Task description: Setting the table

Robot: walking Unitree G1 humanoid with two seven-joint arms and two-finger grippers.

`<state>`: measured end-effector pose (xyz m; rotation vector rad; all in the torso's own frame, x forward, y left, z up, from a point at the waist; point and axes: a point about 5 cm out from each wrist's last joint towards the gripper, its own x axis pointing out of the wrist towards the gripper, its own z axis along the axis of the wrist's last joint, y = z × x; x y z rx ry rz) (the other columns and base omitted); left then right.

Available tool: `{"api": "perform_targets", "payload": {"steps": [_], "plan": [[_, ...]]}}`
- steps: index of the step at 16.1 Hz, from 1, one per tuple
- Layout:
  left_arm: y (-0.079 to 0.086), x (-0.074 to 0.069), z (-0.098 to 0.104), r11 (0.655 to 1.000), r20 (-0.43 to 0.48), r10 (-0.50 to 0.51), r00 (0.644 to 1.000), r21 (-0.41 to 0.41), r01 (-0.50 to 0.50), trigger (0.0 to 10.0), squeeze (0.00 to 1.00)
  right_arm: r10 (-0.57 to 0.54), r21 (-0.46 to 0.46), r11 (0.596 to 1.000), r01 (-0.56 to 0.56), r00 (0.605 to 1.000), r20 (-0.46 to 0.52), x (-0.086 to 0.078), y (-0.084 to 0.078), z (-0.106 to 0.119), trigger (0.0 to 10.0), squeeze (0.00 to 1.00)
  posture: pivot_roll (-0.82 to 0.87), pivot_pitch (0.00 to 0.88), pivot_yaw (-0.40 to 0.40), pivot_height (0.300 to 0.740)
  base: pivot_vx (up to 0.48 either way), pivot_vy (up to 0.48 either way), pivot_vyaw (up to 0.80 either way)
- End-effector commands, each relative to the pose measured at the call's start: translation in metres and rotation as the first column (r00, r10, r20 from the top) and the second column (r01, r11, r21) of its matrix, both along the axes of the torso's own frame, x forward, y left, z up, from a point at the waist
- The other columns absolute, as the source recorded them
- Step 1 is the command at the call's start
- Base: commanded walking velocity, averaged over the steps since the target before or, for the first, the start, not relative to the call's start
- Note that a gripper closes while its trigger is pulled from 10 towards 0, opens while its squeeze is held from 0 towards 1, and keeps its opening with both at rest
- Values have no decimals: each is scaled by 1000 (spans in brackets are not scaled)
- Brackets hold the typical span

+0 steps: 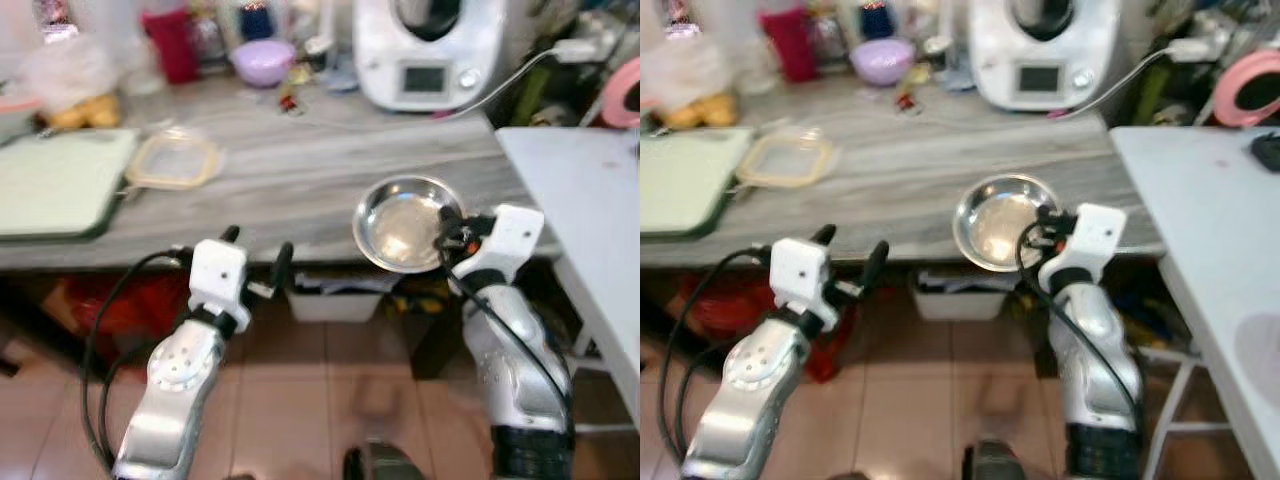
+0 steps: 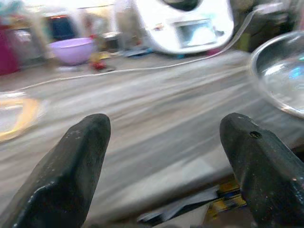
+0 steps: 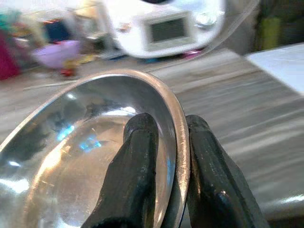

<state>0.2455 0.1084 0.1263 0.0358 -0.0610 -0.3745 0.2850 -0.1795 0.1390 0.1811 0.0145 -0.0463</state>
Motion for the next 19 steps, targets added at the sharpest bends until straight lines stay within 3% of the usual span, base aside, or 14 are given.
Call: {"api": "perform_targets", "payload": {"steps": [1, 4, 5, 7, 12, 14, 15, 16, 17, 19], "plan": [[5, 0, 4, 1000, 17, 8, 1000, 18, -8, 10000, 0, -25, 2, 1000, 25, 1000, 14, 3, 0, 4, 10000, 0, -8, 51, 17, 740, 480, 0, 0], [6, 1, 4, 1000, 12, 20, 1000, -5, -20, 10000, 0, -51, 24, 998, 52, 998, -23, 5, -4, -2, 10000, 0, -3, 64, 13, 740, 480, 0, 0], [14, 3, 3, 995, -2, 93, 996, -42, -93, 10000, 0, -46, 33, 998, 48, 998, -52, 6, -4, -6, 10000, 0, 0, 63, 13, 740, 0, 0, 0], [22, 1, -3, 990, -24, 140, 990, 4, -140, 10000, 0, -29, 56, 998, 36, 994, -108, 11, -3, -14, 10000, 0, 8, 67, 13, 740, 0, 0, 0], [25, -3, -4, 988, -28, 157, 987, 11, -157, 10000, 0, -24, 48, 998, 33, 984, -178, 26, -1, -24, 10000, 0, 32, 68, 6, 740, 0, 0, 0], [25, -4, -4, 987, -28, 160, 987, 14, -159, 10000, 0, -3, 90, 996, 25, 972, -237, 30, 2, -31, 10000, 0, 35, 79, 2, 740, 0, 0, 0], [26, -4, -3, 985, -27, 169, 985, 17, -169, 10000, 0, 38, 90, 996, -13, 960, -278, 29, 8, -40, 10000, 545, 38, 75, 1, 740, 0, 0, 0], [26, -3, -3, 985, -28, 171, 985, 17, -171, 10000, 0, 46, 89, 996, -21, 957, -286, 28, 10, -42, 10000, 875, 38, 74, 1, 740, 0, 0, 0], [25, -4, -3, 985, -28, 171, 985, 18, -171, 10000, 0, 56, 101, 994, -27, 956, -288, 28, 11, -43, 10000, 1000, 36, 78, 2, 740, 0, 0, 0], [24, -4, -4, 986, -31, 167, 985, 19, -167, 10000, 0, 56, 103, 994, -27, 956, -287, 29, 11, -44, 10000, 1000, 33, 78, 5, 740, 0, 0, 0]]}}
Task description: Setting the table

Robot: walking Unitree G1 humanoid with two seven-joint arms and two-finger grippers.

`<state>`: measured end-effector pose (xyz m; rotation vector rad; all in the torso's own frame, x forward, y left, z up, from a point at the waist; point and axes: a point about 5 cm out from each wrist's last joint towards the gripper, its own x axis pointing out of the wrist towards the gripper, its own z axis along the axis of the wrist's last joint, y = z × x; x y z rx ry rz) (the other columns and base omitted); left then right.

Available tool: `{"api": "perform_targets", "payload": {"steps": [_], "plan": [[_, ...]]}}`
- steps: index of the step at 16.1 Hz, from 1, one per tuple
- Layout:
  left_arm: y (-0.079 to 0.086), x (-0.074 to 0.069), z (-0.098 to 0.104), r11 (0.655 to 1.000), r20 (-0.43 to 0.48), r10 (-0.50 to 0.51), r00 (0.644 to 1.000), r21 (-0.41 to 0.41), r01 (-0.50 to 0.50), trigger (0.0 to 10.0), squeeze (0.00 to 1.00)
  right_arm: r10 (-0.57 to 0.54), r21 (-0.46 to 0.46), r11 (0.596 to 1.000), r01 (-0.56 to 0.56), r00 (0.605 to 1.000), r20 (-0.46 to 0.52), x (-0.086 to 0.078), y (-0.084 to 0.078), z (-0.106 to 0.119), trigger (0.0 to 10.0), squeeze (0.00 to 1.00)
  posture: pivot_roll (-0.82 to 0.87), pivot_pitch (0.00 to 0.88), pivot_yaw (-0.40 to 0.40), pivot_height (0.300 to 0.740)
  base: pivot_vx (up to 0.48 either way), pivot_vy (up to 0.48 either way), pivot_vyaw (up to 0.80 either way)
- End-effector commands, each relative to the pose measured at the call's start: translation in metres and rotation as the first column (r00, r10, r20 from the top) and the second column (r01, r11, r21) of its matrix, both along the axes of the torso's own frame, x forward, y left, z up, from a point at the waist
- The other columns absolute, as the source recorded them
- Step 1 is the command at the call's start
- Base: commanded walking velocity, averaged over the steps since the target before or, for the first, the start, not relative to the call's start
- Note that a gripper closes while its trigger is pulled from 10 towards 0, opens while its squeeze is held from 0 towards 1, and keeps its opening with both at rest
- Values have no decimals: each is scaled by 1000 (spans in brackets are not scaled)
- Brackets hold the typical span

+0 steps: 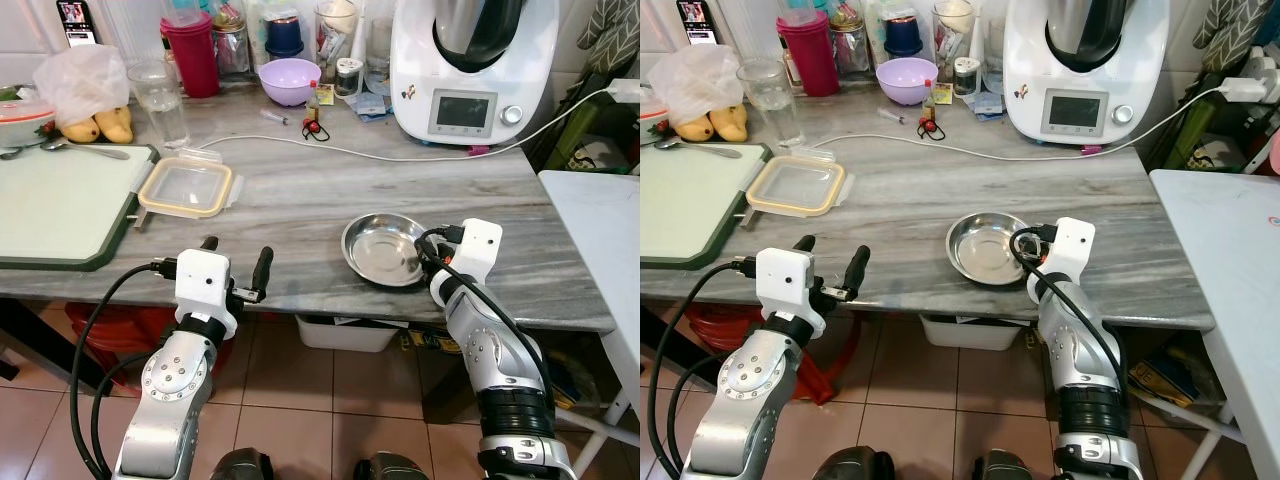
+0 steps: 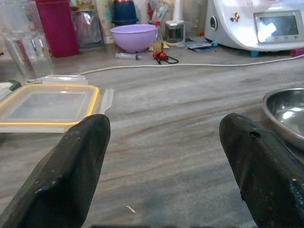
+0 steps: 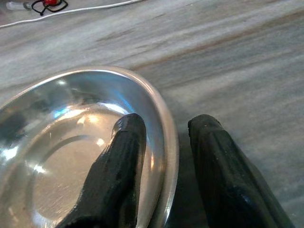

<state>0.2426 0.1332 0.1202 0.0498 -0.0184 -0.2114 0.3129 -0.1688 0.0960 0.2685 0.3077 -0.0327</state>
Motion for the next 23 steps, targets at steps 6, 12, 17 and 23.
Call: {"api": "perform_targets", "payload": {"steps": [6, 12, 17, 23], "plan": [[0, -1, 3, 1000, 11, 18, 1000, -6, -18, 10000, 0, 8, -29, 1000, -3, 987, 160, 4, -2, 27, 10000, 1000, 30, 68, 5, 740, 0, 0, 0], [7, -1, 2, 996, -1, 86, 996, -20, -86, 10000, 0, 31, -178, 983, 39, 926, 376, -27, -4, 58, 10000, 1000, 22, 68, 7, 740, 0, 0, 0], [11, 5, 6, 996, 11, 94, 995, -7, -94, 10000, 0, 5, -237, 967, 91, 927, 375, -43, -14, 52, 10000, 0, 22, 65, 9, 740, -258, 0, 0], [9, 4, 5, 996, 6, 90, 996, -7, -90, 10000, 0, -7, -228, 969, 95, 934, 358, -43, -12, 49, 10000, 0, 23, 57, 11, 740, -394, 0, 0]]}}
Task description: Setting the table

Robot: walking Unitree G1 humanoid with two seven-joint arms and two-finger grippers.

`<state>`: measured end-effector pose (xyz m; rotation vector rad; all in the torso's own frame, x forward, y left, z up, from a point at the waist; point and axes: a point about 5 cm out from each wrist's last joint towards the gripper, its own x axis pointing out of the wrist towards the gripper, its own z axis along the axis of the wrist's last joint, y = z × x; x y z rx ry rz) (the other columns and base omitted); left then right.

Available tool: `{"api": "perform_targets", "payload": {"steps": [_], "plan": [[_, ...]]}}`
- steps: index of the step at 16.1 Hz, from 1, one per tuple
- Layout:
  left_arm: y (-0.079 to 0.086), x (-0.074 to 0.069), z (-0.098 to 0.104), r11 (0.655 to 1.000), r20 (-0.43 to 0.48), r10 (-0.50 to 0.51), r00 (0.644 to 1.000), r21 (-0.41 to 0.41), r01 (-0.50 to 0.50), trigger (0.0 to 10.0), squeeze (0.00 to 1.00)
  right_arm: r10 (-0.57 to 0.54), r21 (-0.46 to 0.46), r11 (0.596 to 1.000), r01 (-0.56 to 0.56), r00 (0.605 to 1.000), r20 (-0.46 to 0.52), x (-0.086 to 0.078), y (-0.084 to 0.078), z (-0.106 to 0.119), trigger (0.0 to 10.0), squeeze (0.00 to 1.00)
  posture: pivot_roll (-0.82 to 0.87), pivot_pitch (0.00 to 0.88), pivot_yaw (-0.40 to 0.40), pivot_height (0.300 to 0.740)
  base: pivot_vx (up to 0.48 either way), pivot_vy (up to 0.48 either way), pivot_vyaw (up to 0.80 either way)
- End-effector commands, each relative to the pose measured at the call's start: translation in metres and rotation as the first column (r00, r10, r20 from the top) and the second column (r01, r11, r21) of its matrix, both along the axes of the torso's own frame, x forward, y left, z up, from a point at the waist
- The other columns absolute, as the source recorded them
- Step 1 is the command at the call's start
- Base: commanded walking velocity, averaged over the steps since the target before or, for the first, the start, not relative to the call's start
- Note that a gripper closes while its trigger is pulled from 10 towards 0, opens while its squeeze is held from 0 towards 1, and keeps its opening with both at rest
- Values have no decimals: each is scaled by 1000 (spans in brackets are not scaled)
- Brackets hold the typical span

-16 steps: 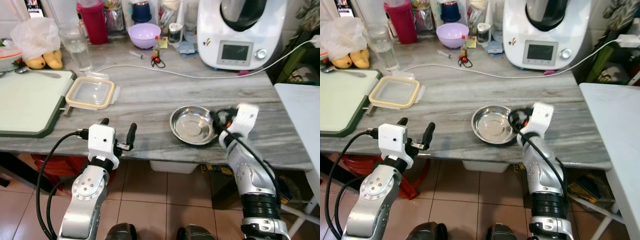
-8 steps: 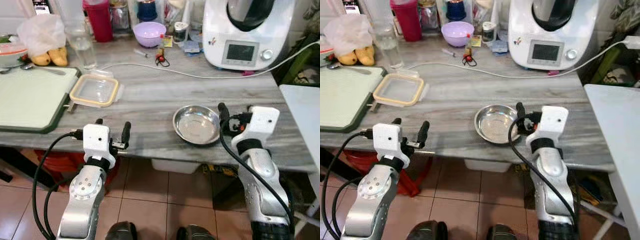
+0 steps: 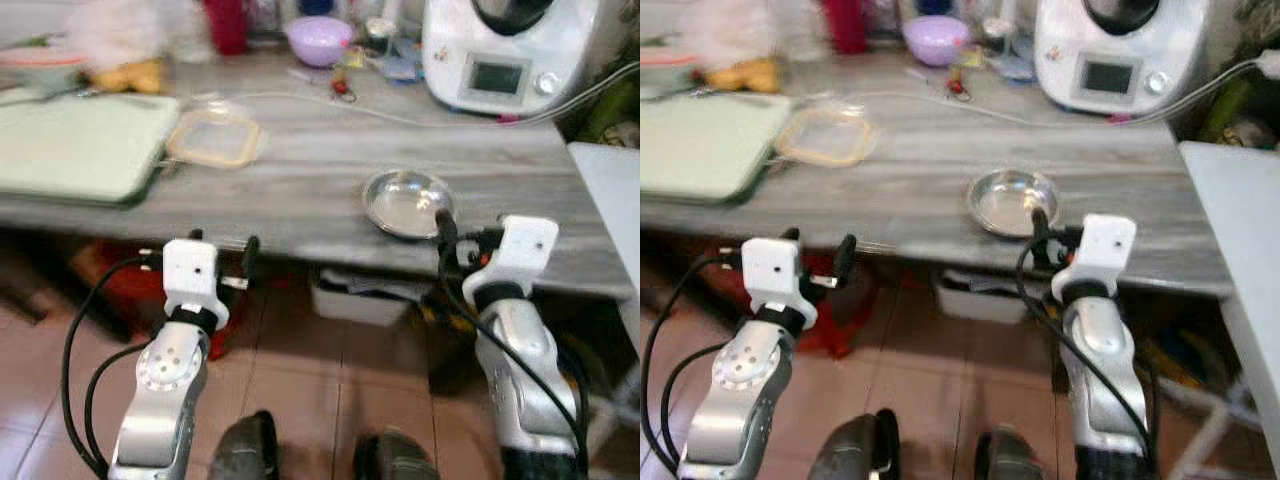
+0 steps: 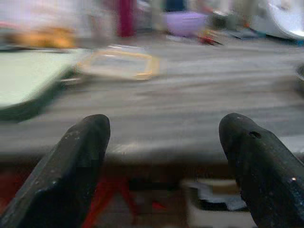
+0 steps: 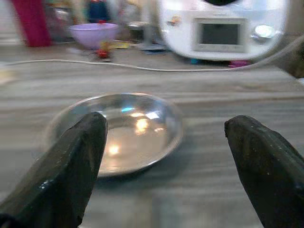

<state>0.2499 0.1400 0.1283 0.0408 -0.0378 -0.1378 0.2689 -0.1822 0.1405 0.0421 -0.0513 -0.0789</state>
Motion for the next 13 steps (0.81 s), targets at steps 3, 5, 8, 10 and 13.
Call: {"api": "perform_targets", "payload": {"steps": [3, 5, 8, 10, 13], "plan": [[2, -3, -3, 1000, -15, 11, 1000, 5, -11, 10000, 0, -1, -1, 1000, 1, 1000, 8, 0, 1, 3, 10000, 0, 19, 49, 15, 740, -384, 0, 0], [0, -3, -3, 1000, -17, 2, 1000, 5, -1, 10000, 0, 2, -14, 1000, -2, 1000, 12, 1, 1, 5, 10000, 0, 17, 44, 16, 740, -375, 0, 0], [-2, -2, -3, 1000, -15, -16, 1000, 3, 16, 10000, 0, -1, -49, 999, 3, 999, 37, 4, 1, 10, 10000, 0, 15, 40, 16, 740, -354, 0, 0], [-5, -2, -3, 999, -10, -42, 999, -12, 42, 10000, 0, -22, -13, 1000, 22, 1000, 19, 5, 0, 7, 10000, 0, 16, 39, 14, 740, -157, 0, 0], [-12, -6, 1, 992, 7, -122, 992, -33, 122, 10000, 0, -25, 2, 1000, 25, 1000, 2, 5, 0, 4, 10000, 0, 16, 39, 14, 740, 0, 0, -219]]}}
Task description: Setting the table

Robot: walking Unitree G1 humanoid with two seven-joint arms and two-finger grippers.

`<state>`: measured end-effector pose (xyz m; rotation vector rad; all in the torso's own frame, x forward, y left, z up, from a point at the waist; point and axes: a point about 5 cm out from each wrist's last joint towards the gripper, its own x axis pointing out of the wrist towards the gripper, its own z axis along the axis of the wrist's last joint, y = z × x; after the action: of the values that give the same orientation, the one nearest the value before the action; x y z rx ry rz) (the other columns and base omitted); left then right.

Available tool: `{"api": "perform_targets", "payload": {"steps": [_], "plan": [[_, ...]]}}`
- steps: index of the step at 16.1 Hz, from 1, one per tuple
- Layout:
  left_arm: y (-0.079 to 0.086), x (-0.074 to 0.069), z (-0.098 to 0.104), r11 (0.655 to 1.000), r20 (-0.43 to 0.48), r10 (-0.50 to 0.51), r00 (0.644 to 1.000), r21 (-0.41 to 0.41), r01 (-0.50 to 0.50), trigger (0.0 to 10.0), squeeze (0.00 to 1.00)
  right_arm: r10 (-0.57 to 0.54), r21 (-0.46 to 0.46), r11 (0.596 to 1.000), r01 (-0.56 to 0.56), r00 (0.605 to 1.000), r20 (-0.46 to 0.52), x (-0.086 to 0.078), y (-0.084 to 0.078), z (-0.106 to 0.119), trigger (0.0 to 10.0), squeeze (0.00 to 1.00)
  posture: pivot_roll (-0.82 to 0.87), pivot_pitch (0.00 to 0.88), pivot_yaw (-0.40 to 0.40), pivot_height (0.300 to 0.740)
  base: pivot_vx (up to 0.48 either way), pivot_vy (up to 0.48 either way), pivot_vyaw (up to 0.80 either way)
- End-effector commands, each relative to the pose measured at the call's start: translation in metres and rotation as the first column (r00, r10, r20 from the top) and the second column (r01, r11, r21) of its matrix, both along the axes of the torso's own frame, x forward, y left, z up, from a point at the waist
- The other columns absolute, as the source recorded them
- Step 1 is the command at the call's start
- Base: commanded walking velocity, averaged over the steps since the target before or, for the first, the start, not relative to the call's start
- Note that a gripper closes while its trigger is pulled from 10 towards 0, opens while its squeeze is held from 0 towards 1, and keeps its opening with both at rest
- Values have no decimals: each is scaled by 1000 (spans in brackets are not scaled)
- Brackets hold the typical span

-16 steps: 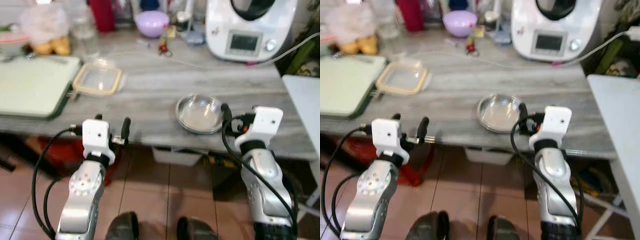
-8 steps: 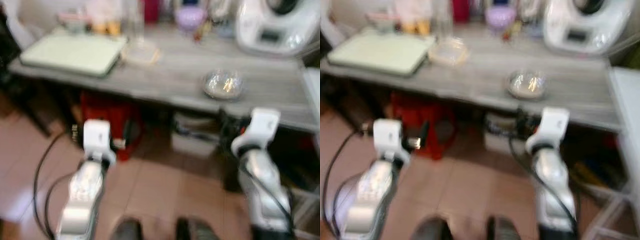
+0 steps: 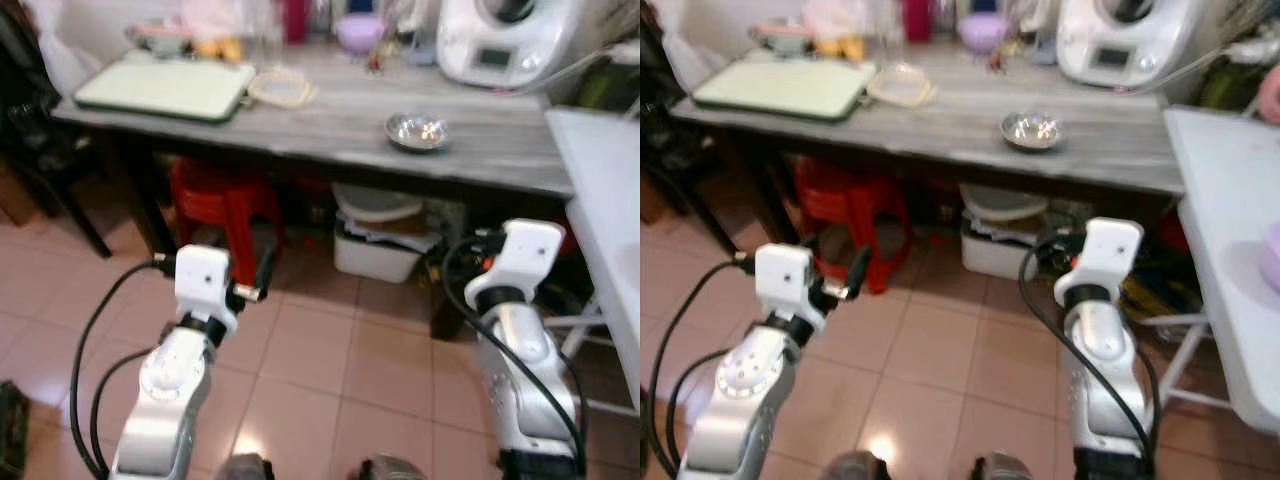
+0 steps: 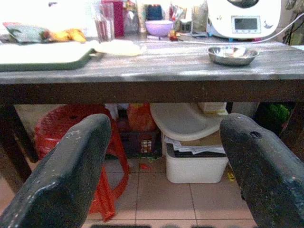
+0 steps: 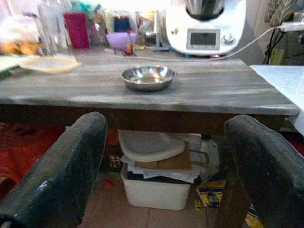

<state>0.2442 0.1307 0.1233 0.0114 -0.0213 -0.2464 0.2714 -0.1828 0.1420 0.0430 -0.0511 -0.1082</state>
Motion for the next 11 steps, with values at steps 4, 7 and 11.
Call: {"api": "perform_targets", "payload": {"steps": [4, 7, 11], "plan": [[-5, -1, 6, 999, 22, -26, 999, -20, 26, 10000, 0, 13, 2, 1000, -13, 1000, 4, 3, 2, 3, 10000, 0, 13, 44, 15, 740, 0, -322, -200], [-5, -1, 5, 999, 19, -30, 999, -19, 30, 10000, 0, 17, 8, 1000, -17, 1000, -7, 2, 3, 1, 10000, 0, 13, 47, 15, 740, 0, -480, 0], [-6, -2, 6, 999, 19, -41, 999, -25, 41, 10000, 0, 21, 13, 1000, -21, 1000, -16, 3, 2, 0, 10000, 0, 10, 48, 12, 740, 0, -480, 0]]}}
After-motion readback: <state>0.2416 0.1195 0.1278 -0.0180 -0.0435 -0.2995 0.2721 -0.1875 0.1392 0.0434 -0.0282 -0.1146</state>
